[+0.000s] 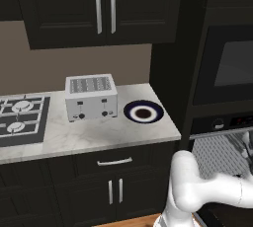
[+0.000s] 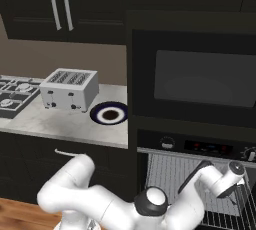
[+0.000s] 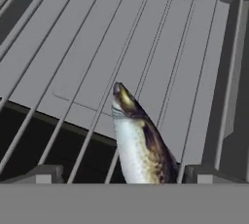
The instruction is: Take the fish from the oven and place it on the plate on the counter.
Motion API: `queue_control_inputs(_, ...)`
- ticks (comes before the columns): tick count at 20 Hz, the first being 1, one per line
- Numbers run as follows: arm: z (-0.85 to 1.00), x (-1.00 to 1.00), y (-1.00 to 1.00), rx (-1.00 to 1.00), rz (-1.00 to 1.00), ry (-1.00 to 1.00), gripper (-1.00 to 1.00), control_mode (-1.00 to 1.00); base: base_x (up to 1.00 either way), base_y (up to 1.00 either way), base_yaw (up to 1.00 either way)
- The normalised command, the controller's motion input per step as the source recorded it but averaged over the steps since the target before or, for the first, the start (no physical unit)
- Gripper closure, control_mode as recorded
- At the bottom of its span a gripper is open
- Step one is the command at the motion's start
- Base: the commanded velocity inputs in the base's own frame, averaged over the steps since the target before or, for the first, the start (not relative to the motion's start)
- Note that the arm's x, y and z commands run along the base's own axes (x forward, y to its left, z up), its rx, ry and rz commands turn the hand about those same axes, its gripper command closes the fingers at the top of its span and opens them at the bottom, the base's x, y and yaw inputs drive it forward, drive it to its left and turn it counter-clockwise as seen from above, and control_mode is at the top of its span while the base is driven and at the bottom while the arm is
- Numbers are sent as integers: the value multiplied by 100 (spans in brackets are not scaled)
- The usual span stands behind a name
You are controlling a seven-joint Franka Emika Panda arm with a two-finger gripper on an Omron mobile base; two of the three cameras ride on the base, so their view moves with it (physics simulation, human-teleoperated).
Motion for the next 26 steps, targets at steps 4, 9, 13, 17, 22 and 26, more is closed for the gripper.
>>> queue_control_inputs(4, -2, 13, -8, 0, 0, 0, -100, -100, 0, 0, 0)
queue_control_inputs(9, -26, 8, -5, 0, 0, -2, -100, -100, 0, 0, 0)
queue_control_inputs(13, -51, 7, -1, 0, 0, -1, -100, -100, 0, 0, 0)
queue_control_inputs(17, -59, 4, 0, 0, 0, 0, -100, -100, 0, 0, 0)
queue_control_inputs(22, -44, 4, 0, 0, 0, -3, -100, -100, 0, 0, 0)
queue_control_inputs(26, -50, 0, 0, 0, 0, -1, -100, -100, 0, 0, 0)
